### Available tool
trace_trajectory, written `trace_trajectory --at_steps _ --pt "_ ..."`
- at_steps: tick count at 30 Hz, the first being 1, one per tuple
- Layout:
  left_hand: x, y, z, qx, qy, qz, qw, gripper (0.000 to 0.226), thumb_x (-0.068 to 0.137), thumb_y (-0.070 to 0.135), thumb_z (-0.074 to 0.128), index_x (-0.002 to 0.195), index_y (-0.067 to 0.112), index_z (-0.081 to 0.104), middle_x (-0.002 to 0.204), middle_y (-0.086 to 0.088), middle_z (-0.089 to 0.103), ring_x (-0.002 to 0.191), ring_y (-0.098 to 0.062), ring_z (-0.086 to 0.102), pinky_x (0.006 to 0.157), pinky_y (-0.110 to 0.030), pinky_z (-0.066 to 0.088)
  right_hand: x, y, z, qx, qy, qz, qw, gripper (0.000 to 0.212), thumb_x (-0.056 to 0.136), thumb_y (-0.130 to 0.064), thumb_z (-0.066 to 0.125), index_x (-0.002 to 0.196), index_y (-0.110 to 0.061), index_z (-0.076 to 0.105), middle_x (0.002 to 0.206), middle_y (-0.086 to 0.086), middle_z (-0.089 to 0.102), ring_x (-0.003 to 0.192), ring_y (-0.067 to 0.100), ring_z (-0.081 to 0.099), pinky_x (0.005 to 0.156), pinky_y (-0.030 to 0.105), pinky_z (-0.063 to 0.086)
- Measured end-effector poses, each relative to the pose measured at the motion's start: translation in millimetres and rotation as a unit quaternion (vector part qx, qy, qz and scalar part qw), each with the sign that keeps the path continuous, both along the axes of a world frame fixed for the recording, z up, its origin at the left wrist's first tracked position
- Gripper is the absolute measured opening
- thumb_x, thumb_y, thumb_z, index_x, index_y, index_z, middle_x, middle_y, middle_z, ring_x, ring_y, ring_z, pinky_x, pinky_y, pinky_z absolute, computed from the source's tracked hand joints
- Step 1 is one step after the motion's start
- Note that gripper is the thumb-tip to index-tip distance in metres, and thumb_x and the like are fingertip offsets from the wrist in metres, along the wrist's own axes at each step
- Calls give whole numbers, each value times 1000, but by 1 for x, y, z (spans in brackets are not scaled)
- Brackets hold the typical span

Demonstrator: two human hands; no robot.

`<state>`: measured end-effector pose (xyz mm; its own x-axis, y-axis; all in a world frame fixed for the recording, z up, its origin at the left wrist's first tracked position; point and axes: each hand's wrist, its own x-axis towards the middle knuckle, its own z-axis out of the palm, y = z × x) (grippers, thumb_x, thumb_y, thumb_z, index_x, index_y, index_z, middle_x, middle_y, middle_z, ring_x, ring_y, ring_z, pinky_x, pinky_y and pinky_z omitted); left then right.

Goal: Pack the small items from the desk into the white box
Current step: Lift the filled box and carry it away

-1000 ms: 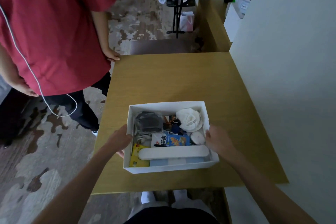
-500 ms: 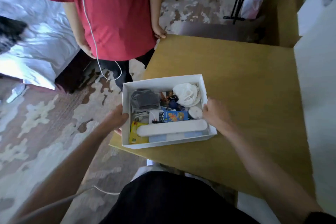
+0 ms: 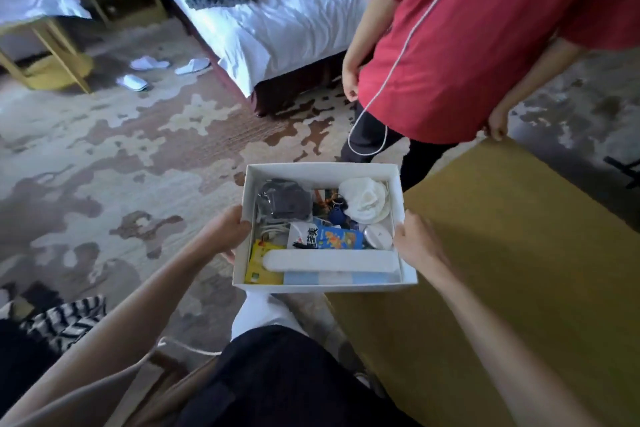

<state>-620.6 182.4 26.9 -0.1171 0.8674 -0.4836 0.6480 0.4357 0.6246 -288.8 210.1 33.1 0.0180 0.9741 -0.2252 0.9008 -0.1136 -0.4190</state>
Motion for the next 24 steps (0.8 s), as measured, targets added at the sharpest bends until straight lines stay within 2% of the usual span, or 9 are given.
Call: trace_trajectory --at_steps 3,6,10,12,14,16,20,24 --pt "-67 11 -15 0 -9 66 998 21 83 7 40 92 23 49 72 5 60 55 -14 65 34 -27 50 -69 51 -3 -3 -21 70 997 17 91 -4 47 77 -11 39 79 12 55 77 36 57 59 38 40" --pt "-133 30 -34 9 8 124 992 14 83 10 41 90 21 46 71 5 55 51 -13 61 31 -23 46 -142 104 -13 6 -74 120 990 13 92 -11 47 80 -12 41 95 22 66 92 41 62 62 38 37" --pt "-221 56 -46 19 20 183 983 21 82 13 41 98 26 43 74 1 55 49 -12 59 30 -21 43 -248 166 -21 -6 -80 177 981 13 92 -11 46 80 -11 41 87 20 63 87 41 61 59 37 34" --pt "-264 65 -48 20 23 209 978 22 82 13 42 99 27 42 78 -2 56 51 -14 59 30 -20 43 -301 191 -24 -7 -71 195 978 22 94 -11 46 74 -14 39 72 9 55 75 34 58 54 35 30" --pt "-305 70 -47 16 22 229 973 25 81 12 41 100 29 40 78 -2 56 51 -16 60 30 -20 43 -351 212 -26 -6 -57 216 975 24 95 -11 47 73 -15 40 66 3 49 68 30 55 53 36 35" --pt "-342 71 -44 14 29 257 966 28 80 10 40 100 31 39 73 0 55 48 -17 61 30 -21 44 -399 231 -26 -15 -46 245 968 18 96 -12 47 77 -12 45 68 5 50 69 30 56 58 39 42" --pt "-405 69 -37 -3 37 322 946 25 82 11 40 99 28 41 84 -6 58 48 -17 60 30 -21 44 -492 266 -27 -24 -48 313 948 17 95 -14 46 78 -12 42 70 4 50 73 31 55 58 36 38" --pt "-461 58 -35 -25 41 388 920 22 86 14 39 104 26 40 90 -8 60 52 -22 65 33 -23 47 -591 297 -33 -26 -47 393 918 11 94 -13 44 86 -7 48 86 16 59 84 36 59 63 37 40"
